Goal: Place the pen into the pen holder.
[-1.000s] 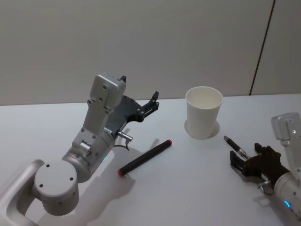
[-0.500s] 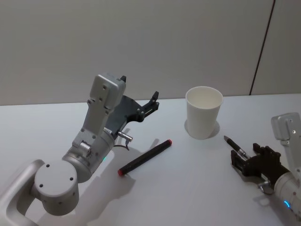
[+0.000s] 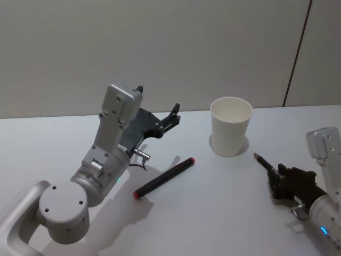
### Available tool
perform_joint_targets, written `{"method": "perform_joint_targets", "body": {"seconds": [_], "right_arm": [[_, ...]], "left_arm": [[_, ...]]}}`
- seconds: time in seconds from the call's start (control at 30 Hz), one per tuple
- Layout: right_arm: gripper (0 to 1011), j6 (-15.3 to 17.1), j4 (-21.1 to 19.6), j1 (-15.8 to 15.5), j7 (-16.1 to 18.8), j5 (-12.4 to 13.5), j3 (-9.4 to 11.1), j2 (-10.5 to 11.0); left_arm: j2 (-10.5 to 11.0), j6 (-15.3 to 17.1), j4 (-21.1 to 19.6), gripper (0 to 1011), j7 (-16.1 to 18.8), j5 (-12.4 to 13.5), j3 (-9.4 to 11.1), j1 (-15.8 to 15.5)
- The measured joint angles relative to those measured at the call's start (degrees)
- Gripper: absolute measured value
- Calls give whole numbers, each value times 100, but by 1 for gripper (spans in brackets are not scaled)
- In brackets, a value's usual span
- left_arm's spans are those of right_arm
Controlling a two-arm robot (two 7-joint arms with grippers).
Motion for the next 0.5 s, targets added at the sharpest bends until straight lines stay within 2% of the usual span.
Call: {"method": "perform_joint_targets", "body": {"seconds": [0.07,0.1,0.17,0.5], "right_arm": [[176,-10,0,1,7,0,-1,-1],[176,-13,0,1,10,0,-2,-1],[113,-22,0,2,17,0,-3,-3],[113,-48,0,6,33,0,-4,-7]], "left_arm": [[0,0,0,1001,0,0,0,0],[0,0,0,1001,0,0,0,0],[0,0,0,1001,0,0,0,0],[0,0,0,1001,0,0,0,0]]}}
